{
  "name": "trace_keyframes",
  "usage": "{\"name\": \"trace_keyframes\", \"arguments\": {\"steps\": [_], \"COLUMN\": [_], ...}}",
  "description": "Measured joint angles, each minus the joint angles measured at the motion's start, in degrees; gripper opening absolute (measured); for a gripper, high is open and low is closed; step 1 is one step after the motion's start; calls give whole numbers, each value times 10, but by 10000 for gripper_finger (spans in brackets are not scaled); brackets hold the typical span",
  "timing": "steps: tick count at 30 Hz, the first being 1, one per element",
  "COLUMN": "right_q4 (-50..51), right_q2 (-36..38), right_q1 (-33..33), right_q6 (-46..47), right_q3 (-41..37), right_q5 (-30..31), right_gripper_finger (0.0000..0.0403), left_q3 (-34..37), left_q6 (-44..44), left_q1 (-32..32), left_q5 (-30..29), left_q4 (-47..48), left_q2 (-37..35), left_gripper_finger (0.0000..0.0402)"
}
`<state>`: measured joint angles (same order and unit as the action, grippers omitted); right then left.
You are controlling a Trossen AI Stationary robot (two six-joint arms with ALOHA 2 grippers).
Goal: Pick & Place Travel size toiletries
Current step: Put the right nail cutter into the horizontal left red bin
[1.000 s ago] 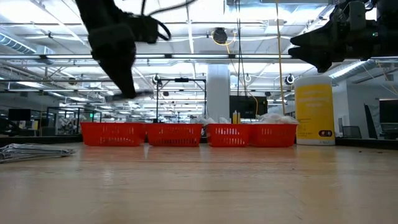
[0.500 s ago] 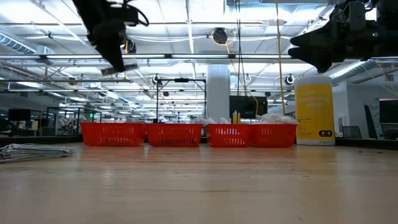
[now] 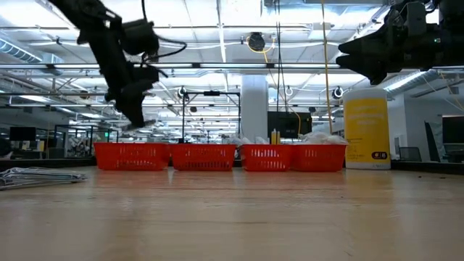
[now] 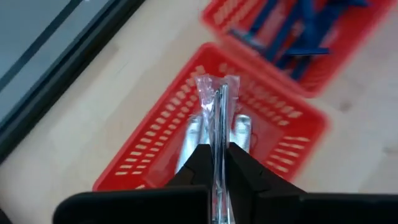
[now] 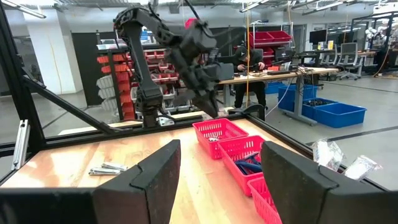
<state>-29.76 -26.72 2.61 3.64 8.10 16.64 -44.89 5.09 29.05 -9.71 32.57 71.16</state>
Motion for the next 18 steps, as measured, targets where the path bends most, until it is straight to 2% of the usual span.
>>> {"name": "trace_keyframes", "arguments": {"steps": [3, 7, 12, 18], "right_q4": [0, 0, 0, 0], "right_q2": [0, 0, 0, 0], "right_q1": [0, 0, 0, 0], "right_q6": [0, -2, -2, -2], "right_q3": [0, 0, 0, 0], "right_q5": [0, 0, 0, 0], "right_gripper_finger": [212, 212, 212, 212], "left_q3": [27, 39, 39, 39], "left_q6": [13, 36, 37, 45], "left_q1": [30, 53, 52, 39], "left_q5": [2, 4, 12, 20], "left_q4": [-35, -41, -42, -42], "left_q2": [0, 0, 0, 0], "left_gripper_finger": [11, 42, 75, 80]}}
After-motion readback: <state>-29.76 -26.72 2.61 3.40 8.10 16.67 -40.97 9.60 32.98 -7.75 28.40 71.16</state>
